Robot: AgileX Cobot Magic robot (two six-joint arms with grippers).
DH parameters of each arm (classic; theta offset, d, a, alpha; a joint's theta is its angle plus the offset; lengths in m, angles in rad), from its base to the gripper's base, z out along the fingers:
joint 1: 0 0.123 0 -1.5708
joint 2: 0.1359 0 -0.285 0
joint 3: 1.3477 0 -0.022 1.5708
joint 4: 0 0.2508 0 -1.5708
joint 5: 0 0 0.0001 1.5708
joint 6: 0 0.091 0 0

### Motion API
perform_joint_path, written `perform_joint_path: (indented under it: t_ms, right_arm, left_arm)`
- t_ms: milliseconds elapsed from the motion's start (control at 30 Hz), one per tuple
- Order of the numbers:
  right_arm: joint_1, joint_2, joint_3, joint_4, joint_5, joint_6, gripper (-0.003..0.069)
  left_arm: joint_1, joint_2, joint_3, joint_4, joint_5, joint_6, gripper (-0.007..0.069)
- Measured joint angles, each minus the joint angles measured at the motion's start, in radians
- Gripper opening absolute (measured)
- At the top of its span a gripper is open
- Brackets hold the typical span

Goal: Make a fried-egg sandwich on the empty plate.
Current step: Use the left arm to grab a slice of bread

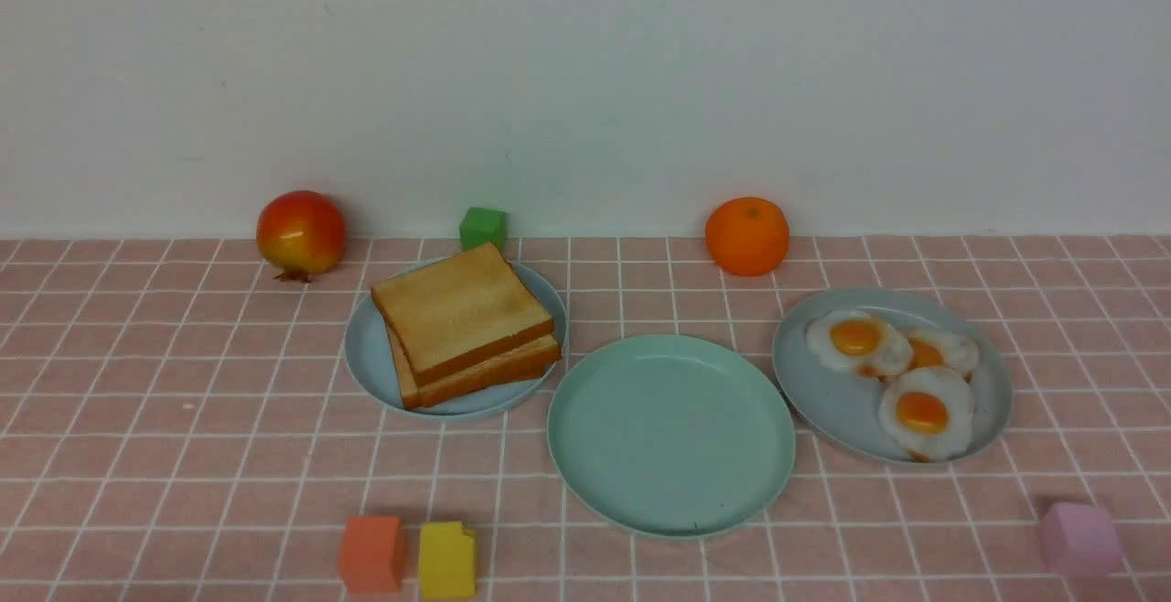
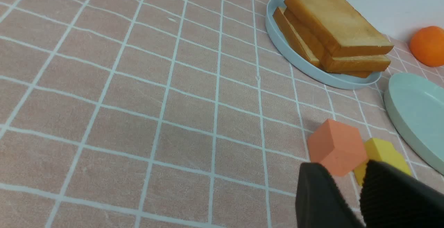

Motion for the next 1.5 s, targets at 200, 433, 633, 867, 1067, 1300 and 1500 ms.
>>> perform_joint_path:
  t_ms: [200, 433, 633, 867, 1067, 1300, 1500]
  right_arm:
    - [0.0, 0.0, 0.0, 0.0, 0.0, 0.0, 0.0242]
    - [0.0, 0.0, 0.0, 0.0, 0.0, 0.0, 0.0242]
    - [0.0, 0.0, 0.0, 0.0, 0.0, 0.0, 0.0242]
    - [0.0, 0.0, 0.0, 0.0, 0.0, 0.0, 0.0242]
    - [0.0, 0.0, 0.0, 0.0, 0.0, 0.0, 0.0242]
    - [0.0, 0.0, 0.0, -0.001, 0.0, 0.0, 0.0242]
    - [0.0, 0.0, 0.0, 0.0, 0.0, 0.0, 0.0242]
  left_arm:
    - [0.0, 0.0, 0.0, 0.0, 0.001, 0.0, 0.024]
    - [0.0, 0.0, 0.0, 0.0, 0.001, 0.0, 0.024]
    - [0.0, 0.0, 0.0, 0.0, 0.001, 0.0, 0.024]
    - [0.0, 0.0, 0.0, 0.0, 0.001, 0.0, 0.024]
    - [0.0, 0.0, 0.005, -0.052, -0.048, -0.035, 0.024]
    - [0.0, 0.0, 0.01, -0.387, -0.273, -0.214, 0.024]
    - [0.0, 0.002, -0.06, -0.429, -0.294, -0.19, 0.0174]
